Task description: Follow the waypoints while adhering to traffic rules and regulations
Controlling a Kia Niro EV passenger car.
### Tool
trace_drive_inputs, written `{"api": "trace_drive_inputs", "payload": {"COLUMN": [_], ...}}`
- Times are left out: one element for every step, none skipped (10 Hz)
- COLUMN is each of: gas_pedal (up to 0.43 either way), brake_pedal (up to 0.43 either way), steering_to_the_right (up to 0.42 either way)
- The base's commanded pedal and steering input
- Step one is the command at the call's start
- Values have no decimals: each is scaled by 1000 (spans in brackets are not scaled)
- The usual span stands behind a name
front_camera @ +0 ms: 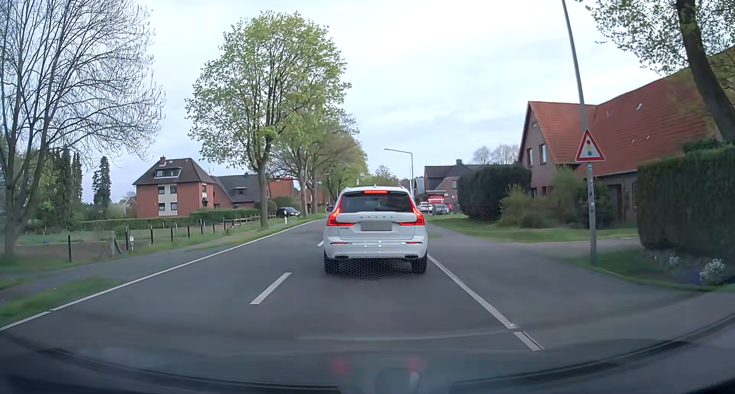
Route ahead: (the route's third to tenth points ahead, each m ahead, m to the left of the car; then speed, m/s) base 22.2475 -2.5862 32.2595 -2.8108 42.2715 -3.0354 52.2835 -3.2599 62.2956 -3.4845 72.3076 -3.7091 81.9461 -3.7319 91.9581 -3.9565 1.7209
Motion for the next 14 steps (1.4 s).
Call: {"api": "trace_drive_inputs", "payload": {"gas_pedal": [0,0,0,0,0,0,0,0,0,0,0,0,0,0], "brake_pedal": [128,159,159,165,171,171,171,177,189,189,189,195,189,183], "steering_to_the_right": [-9,-9,-9,-9,-9,-9,-9,-9,-9,-9,-9,-9,-9,-9]}}
